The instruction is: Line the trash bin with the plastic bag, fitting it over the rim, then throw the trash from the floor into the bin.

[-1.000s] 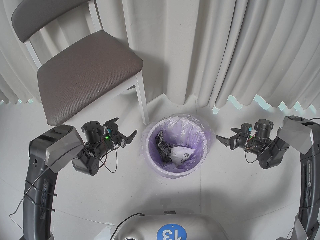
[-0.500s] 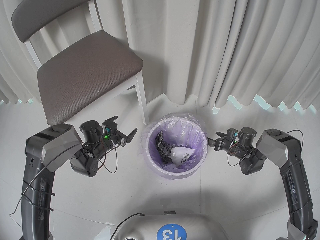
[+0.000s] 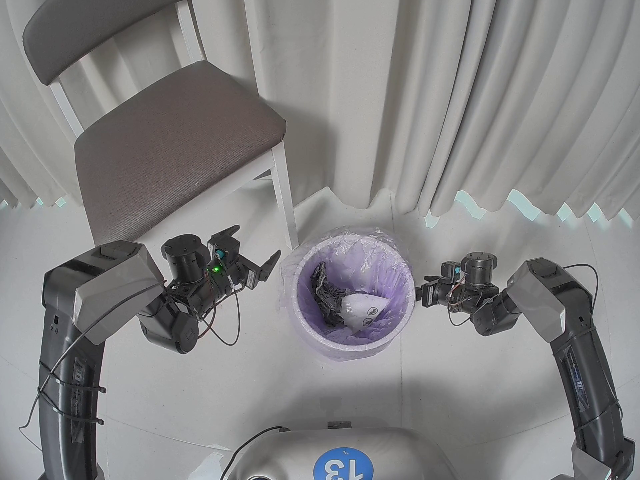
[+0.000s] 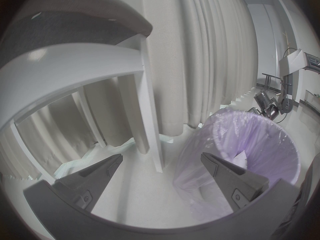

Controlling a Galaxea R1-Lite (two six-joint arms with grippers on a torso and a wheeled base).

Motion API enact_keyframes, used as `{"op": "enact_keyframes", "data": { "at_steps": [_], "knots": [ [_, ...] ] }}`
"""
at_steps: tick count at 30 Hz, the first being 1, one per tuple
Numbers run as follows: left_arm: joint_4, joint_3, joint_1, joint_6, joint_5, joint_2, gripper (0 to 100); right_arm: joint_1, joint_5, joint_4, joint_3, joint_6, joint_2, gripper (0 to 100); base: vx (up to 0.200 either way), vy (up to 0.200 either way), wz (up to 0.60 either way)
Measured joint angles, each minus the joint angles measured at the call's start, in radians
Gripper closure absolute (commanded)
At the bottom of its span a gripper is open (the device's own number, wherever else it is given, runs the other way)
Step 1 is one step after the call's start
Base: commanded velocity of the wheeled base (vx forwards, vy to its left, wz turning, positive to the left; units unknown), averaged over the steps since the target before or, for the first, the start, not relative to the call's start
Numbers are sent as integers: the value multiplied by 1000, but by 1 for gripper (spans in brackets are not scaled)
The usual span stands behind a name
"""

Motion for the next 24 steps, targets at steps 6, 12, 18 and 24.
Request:
{"op": "enact_keyframes", "data": {
  "at_steps": [6, 12, 18, 24],
  "knots": [
    [-24, 37, -31, -13, 3, -27, 0, -26, -8, 1, 119, -23, -118, 0, 0, 0, 0],
    [-72, 84, -71, -50, 4, -74, 0, -44, -41, -16, 283, -47, -303, 0, 0, 0, 0],
    [-106, 141, -124, -86, 4, -175, 0, -58, -101, -63, 436, -69, -514, 0, 0, 0, 0],
    [-113, 191, -169, -112, 5, -320, 0, -73, -134, -80, 554, -77, -731, 0, 0, 0, 0]
  ]
}}
